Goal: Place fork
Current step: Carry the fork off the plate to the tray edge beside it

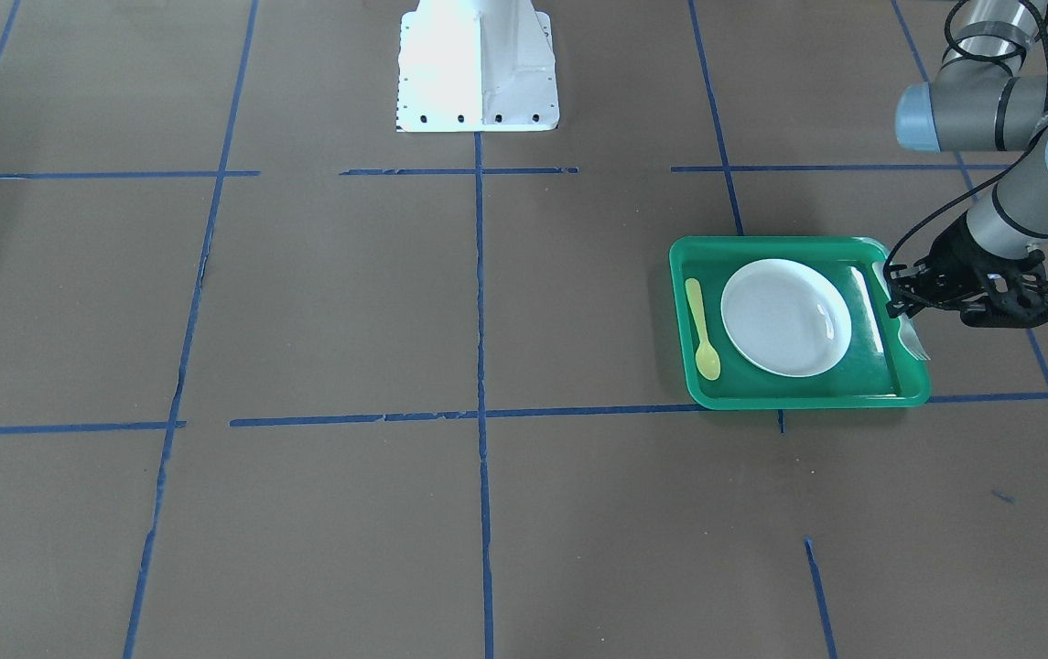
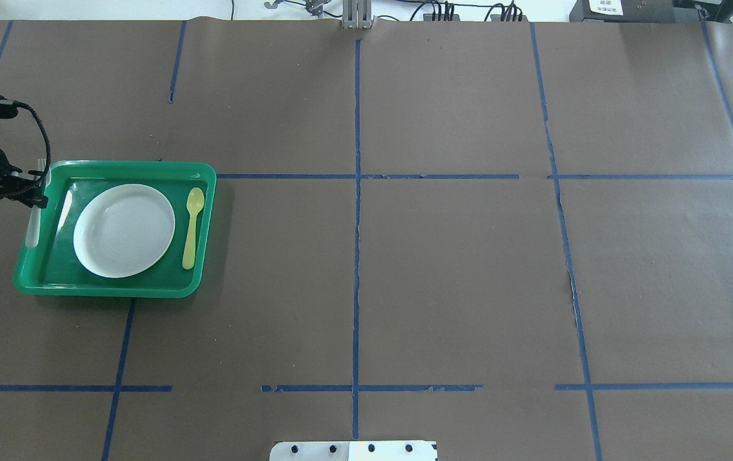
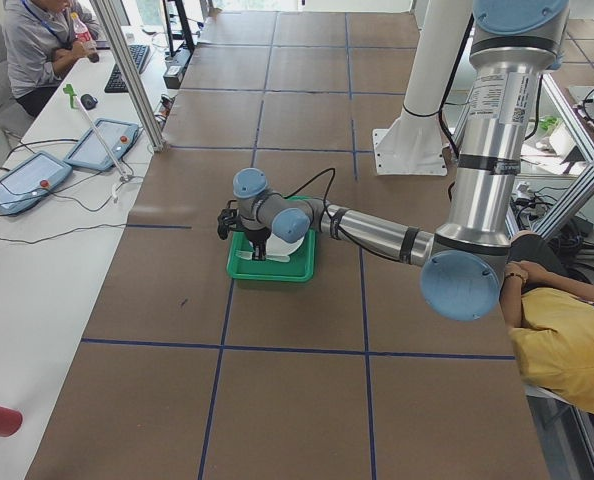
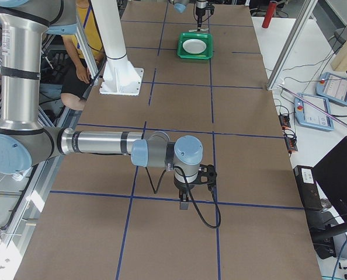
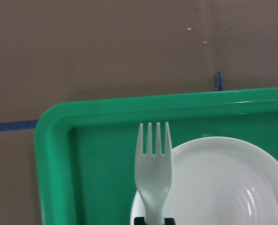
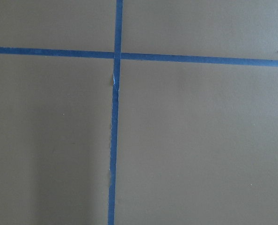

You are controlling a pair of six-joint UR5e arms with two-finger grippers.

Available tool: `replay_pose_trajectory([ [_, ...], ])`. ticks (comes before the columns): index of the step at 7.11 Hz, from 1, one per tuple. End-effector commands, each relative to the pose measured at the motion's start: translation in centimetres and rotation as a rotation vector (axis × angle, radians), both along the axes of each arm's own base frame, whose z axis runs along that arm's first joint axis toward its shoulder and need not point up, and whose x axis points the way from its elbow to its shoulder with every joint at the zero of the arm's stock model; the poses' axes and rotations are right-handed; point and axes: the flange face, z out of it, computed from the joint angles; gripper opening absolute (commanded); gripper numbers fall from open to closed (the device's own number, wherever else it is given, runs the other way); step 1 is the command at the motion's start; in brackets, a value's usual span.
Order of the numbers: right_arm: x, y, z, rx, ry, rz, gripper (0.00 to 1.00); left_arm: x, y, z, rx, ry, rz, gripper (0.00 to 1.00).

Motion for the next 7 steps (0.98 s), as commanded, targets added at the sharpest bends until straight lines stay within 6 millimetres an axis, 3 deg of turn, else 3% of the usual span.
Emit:
replay_pose_trajectory([
  [1,0.0,0.0,0.0,-0.001,0.0,0.001,1.0,0.7,-0.7,1.7,-0.033,-0.017,0.0,0.0],
  [4,0.0,0.0,0.0,0.0,0.0,0.0,1.0,5.5,-0.5,1.9,-0.038,-0.023,0.073,0.0],
  [6,0.0,0.0,0.0,0.0,0.0,0.0,1.0,5.7,-0.4,2.6,-0.048,-0.03,0.08,0.0],
  [7,0.0,0.0,0.0,0.0,0.0,0.0,1.0,5.7,-0.4,2.7,-0.042,-0.03,0.088,0.26],
])
